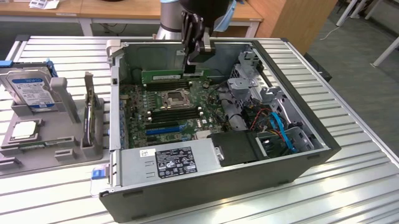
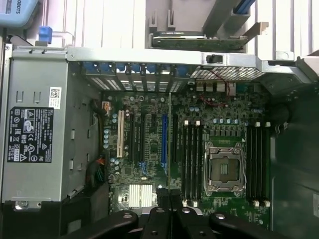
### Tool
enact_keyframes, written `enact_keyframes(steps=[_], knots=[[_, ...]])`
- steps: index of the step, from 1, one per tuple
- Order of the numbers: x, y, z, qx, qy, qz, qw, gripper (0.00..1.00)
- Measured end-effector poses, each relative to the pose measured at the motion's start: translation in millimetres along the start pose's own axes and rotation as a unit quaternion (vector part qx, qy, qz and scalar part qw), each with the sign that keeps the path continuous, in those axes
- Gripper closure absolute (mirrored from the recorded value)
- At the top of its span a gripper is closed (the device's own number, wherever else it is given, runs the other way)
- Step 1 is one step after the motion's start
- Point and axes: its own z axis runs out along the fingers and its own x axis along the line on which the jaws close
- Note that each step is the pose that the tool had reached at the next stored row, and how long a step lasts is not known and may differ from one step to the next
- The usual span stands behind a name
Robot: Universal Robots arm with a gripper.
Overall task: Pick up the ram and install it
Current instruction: 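Pick up the ram and move it above insertion slot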
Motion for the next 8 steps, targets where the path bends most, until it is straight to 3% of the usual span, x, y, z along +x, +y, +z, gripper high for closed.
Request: enact_keyframes(steps=[8], knots=[[-14.6, -0.1, 1.0, 0.0, -0.0001, 0.0, 1.0, 0.89]])
